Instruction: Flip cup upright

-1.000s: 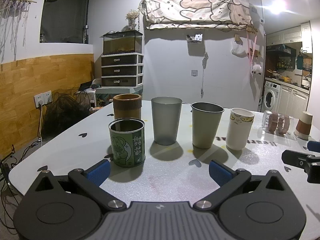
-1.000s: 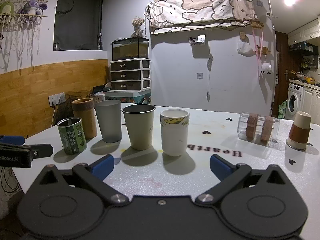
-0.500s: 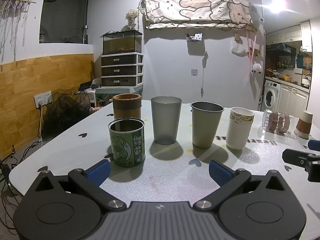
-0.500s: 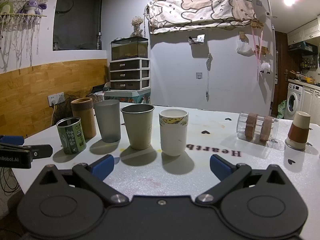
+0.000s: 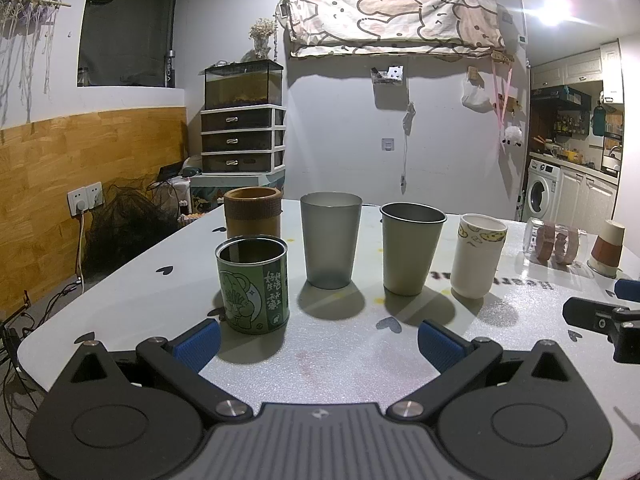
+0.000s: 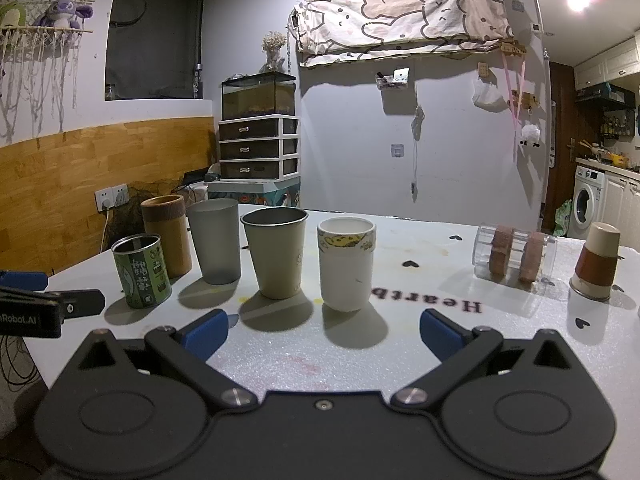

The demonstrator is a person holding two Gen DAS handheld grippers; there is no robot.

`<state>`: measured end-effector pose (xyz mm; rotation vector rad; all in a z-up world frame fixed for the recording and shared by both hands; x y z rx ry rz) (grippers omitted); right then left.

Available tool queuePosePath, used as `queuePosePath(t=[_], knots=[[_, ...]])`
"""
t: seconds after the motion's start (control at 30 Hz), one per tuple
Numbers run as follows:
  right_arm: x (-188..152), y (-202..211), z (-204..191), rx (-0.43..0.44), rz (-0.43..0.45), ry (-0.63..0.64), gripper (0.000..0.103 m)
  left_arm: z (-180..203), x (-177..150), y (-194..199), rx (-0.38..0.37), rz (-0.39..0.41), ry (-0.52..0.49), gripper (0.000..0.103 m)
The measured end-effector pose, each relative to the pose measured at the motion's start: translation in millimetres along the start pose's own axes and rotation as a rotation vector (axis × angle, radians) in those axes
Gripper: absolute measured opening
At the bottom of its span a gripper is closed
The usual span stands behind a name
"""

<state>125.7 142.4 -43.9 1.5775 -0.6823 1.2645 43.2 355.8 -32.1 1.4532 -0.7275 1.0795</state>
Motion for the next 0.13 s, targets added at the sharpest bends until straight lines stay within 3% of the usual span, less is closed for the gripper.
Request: queuePosePath(t=[0.13], knots=[[0.7, -0.6, -1.0, -0.001, 0.0, -0.001, 0.103, 0.3, -0.1, 0.3, 0.0, 0.0, 0.0, 0.103]])
Point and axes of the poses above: each gripper's, at about its wrist camera, not at the fingertips, and y roughly against the way its jaws point, z to its right, x to its top, the point moved 10 cm from there along -y, roughly the way its jaws point, and after that the axes turned 8 degrees about -x, right-handed, at the moved point
